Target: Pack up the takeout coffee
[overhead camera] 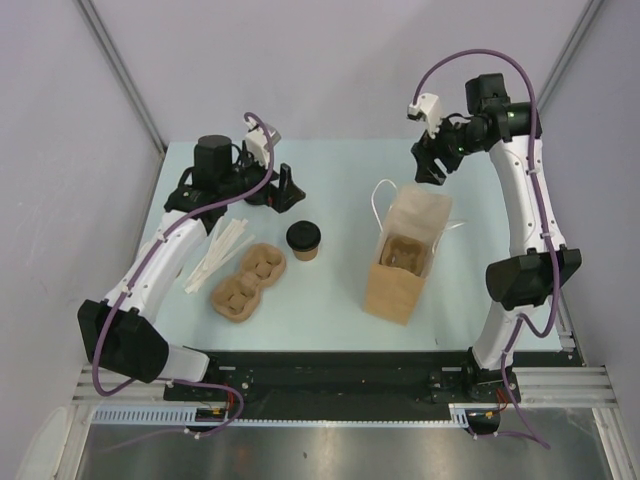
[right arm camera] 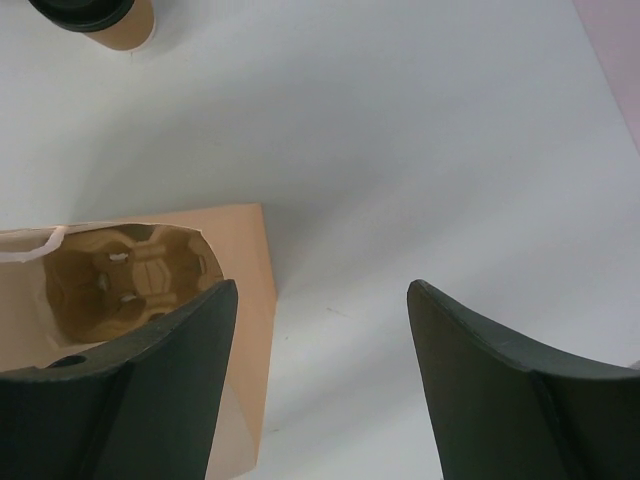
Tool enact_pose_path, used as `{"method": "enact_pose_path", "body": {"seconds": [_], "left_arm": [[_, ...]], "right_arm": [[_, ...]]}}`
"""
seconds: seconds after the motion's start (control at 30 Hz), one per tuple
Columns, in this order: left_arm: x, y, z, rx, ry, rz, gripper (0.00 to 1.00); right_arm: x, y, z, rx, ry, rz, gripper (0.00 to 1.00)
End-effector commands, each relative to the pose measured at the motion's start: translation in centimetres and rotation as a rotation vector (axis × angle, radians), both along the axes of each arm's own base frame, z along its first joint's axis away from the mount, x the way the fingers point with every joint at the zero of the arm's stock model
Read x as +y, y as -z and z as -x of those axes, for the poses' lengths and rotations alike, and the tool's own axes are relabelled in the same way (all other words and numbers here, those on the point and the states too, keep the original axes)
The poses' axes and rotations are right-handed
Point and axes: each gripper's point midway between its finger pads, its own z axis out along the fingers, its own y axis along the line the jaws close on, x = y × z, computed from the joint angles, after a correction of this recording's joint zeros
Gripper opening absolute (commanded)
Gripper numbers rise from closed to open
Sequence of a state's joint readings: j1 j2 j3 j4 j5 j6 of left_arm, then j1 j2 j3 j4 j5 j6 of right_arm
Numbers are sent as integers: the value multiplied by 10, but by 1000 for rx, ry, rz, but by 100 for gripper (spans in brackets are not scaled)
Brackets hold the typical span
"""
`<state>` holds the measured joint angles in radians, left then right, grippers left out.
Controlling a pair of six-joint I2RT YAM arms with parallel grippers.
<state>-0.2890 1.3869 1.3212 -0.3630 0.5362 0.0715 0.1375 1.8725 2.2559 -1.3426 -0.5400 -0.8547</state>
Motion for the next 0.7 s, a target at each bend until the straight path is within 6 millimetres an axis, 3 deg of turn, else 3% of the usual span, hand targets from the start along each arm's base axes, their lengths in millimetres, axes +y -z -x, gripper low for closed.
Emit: {"method": "enact_pose_path", "body": {"seconds": [0.0, 0.13, 0.3, 0.5, 0.67], "left_arm": [[8, -11, -4, -26, -26, 14, 99], [9, -8, -8, -3, -34, 38, 100], [7, 0, -10, 33, -24, 30, 100], [17, 10, -13, 76, -45, -2, 100], [31, 18, -18, 120, -103, 30, 99]], "right_arm": [[-9, -16, 53, 121, 44, -45, 74], [-9, 1, 75, 168, 19, -17, 74], [-10, 22, 67, 189, 30, 6, 66], [-12, 35, 60, 191, 20, 52, 50], [1, 28, 57, 132, -24, 92, 26]]}}
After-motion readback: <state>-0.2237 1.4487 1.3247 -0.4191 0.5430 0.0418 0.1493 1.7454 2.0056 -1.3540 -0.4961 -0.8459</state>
